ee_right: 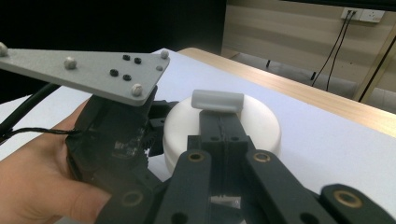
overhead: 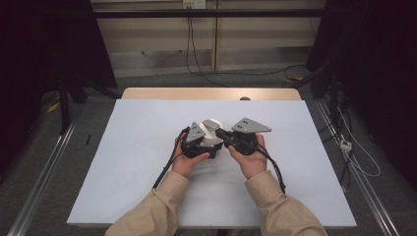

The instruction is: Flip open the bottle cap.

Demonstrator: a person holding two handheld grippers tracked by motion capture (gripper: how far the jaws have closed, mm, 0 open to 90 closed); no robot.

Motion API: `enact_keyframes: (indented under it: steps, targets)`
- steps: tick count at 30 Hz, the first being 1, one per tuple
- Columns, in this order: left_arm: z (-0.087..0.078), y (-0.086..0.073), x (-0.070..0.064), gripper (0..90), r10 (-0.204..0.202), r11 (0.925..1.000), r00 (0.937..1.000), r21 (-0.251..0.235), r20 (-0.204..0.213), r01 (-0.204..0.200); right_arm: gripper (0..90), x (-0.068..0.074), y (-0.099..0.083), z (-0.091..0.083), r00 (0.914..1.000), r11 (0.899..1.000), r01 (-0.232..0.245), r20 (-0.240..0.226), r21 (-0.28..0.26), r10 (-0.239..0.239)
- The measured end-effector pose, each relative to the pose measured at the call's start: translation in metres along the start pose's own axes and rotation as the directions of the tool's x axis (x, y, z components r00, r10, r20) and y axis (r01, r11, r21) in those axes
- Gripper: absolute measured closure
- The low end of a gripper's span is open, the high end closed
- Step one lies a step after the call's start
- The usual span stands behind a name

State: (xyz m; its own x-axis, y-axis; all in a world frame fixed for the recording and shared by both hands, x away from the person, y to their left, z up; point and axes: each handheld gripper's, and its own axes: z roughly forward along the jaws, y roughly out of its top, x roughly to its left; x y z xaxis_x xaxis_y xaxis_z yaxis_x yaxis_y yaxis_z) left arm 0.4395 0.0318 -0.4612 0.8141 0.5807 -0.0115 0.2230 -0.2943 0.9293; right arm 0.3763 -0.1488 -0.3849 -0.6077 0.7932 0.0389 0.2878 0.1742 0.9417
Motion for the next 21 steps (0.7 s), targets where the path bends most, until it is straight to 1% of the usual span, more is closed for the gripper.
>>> enact_keyframes:
  steps: [10,14,17,21]
  targets:
    - [0.000,0.000,0.000,18.6,0.002,1.0000,1.0000,0.001,-0.001,-0.002,90.0,-0.002,0.007,0.006,0.9999,1.000,0.012,0.009,0.001,-0.012]
    - [0.000,0.000,0.000,18.6,0.005,1.0000,1.0000,0.003,-0.003,-0.005,90.0,-0.002,0.008,0.007,0.9999,1.000,0.008,0.011,0.002,-0.008]
    - [0.000,0.000,-0.001,18.6,-0.002,1.0000,1.0000,-0.003,-0.003,0.002,90.0,-0.003,0.010,0.008,0.9998,1.000,0.014,0.012,0.000,-0.014]
    - [0.000,0.000,-0.001,18.5,-0.002,1.0000,1.0000,-0.002,-0.004,0.002,90.0,-0.003,0.012,0.010,0.9997,1.000,0.020,0.011,0.000,-0.020]
